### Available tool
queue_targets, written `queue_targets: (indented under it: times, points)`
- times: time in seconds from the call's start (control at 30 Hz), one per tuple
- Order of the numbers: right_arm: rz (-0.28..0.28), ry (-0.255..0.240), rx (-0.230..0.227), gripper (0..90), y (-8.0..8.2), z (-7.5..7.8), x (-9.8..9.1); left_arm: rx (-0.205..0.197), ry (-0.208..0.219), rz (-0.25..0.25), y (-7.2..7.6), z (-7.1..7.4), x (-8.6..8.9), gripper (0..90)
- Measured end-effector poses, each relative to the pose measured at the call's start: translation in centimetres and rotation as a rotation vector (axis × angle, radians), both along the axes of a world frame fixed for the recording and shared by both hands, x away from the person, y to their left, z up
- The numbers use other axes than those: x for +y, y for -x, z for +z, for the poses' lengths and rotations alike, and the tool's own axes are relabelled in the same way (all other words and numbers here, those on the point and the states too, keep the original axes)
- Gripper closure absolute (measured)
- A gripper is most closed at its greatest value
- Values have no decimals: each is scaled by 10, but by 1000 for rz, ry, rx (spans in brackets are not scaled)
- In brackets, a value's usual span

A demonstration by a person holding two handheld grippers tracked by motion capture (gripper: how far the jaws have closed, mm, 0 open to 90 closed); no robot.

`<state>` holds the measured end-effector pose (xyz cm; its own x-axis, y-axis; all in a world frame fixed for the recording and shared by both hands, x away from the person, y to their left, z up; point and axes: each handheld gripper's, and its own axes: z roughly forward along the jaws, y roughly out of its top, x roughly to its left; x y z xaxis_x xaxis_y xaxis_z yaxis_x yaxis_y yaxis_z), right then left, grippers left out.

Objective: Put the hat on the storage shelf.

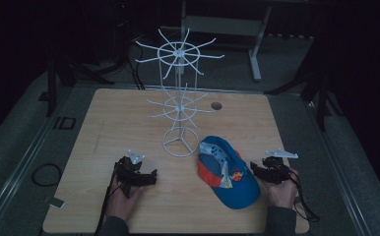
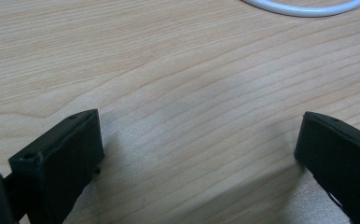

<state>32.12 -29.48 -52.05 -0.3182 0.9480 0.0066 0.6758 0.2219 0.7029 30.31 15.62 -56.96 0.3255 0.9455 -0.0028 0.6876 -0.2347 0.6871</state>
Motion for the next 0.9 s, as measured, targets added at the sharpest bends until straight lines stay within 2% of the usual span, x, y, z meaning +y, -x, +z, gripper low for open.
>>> queue_targets:
  times: [0.67,0.9]
  points:
    - [27,22,8,534,8,11,10,1,-1,0,0,0,0,14]
    - [71,51,14,547,5,21,20,1,-1,1,0,0,0,14]
